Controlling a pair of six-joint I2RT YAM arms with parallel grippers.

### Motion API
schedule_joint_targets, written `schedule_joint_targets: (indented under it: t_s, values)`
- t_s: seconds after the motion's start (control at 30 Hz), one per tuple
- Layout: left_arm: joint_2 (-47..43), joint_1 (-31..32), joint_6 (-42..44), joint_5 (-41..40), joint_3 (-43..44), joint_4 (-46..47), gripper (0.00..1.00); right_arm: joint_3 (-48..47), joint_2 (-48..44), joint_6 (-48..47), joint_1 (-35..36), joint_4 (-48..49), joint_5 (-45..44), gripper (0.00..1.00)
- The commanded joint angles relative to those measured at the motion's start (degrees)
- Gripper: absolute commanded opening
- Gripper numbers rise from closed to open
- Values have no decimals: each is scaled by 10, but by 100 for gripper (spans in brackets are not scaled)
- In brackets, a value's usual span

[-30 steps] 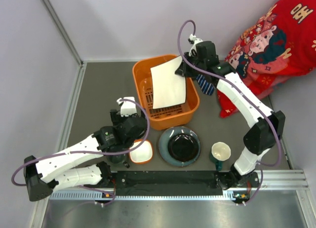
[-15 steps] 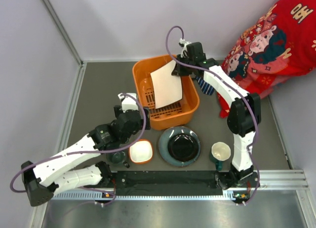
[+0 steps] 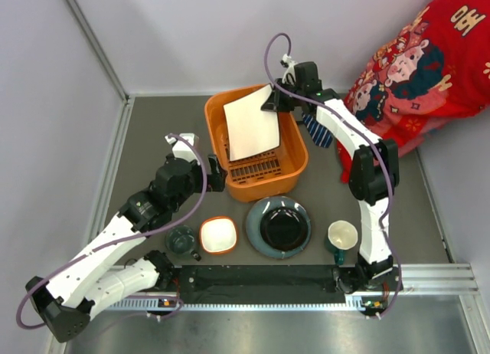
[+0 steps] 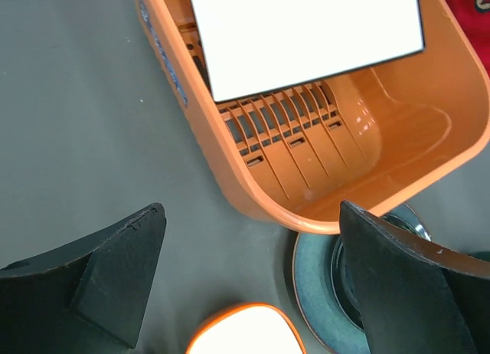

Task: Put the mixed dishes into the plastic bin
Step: Place the plate in the plastic bin.

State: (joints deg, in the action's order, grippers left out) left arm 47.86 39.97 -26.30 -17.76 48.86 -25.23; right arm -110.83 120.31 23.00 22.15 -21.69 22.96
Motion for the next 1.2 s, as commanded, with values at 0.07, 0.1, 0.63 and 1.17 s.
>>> schedule_joint_targets:
  t_s: [0.07, 0.1, 0.63, 1.17]
  values:
    - [-11, -4, 0, 25, 0, 34, 99, -84, 8, 43, -12, 87, 84, 0]
    - [-13, -4, 1, 24, 0, 34, 99, -89, 13, 45, -13, 82, 92, 0]
    - [-23, -8, -7, 18, -15, 30, 99, -142, 80, 68, -17, 74, 161, 0]
    - [-22, -10, -9, 22, -26, 31, 99, -188, 127, 35, -17, -7, 182, 6]
